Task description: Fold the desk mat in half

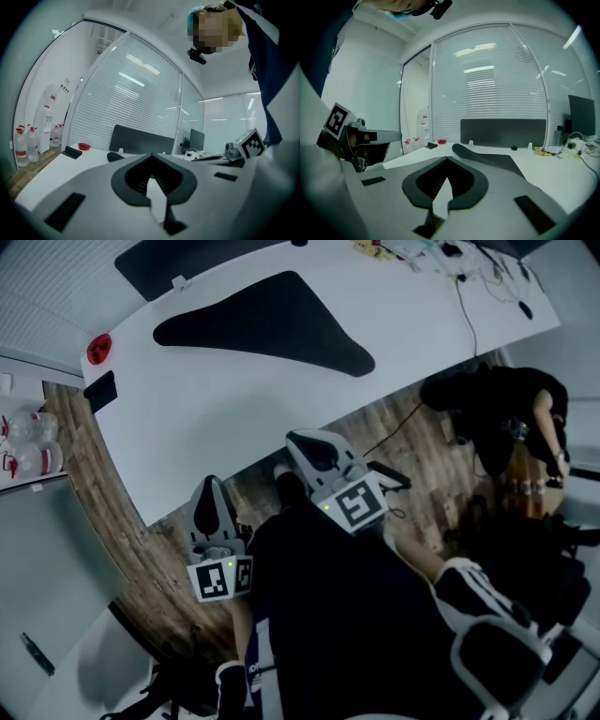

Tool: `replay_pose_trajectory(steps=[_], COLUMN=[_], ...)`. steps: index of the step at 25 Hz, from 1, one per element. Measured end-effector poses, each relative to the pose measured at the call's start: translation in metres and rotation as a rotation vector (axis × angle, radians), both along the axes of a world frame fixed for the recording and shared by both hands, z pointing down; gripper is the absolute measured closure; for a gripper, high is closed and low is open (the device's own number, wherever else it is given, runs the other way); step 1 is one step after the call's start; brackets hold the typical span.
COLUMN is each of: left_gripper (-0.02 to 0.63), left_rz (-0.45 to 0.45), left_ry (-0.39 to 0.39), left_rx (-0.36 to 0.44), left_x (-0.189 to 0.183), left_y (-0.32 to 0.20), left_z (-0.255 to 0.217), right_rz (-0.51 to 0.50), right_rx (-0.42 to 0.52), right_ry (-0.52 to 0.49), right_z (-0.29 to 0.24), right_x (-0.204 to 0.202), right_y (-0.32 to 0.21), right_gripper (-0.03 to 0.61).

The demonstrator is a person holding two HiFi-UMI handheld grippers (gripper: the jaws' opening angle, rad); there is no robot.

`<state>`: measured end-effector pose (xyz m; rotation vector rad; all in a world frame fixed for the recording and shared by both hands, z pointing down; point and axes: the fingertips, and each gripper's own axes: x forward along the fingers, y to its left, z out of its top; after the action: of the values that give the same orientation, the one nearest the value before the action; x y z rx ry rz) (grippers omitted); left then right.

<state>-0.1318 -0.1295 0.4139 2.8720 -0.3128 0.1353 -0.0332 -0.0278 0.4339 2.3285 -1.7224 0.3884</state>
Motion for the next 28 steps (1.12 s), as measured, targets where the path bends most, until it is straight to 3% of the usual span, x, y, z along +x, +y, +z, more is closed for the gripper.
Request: replay_pose_trajectory(steps=[28], left_gripper=[0.611], left_rz=[-0.018], left_ry=[0.015], left_rx=[0.006], left_x=[-0.0014], left_y=[-0.0057], left_z=[-0.004], right_rz=[-0.006], right_rx=[-0.005], right_ry=[-0.007], right_z=[-0.0031], right_x=[-0.0025], right_y=[-0.0057], right_gripper=[0.575])
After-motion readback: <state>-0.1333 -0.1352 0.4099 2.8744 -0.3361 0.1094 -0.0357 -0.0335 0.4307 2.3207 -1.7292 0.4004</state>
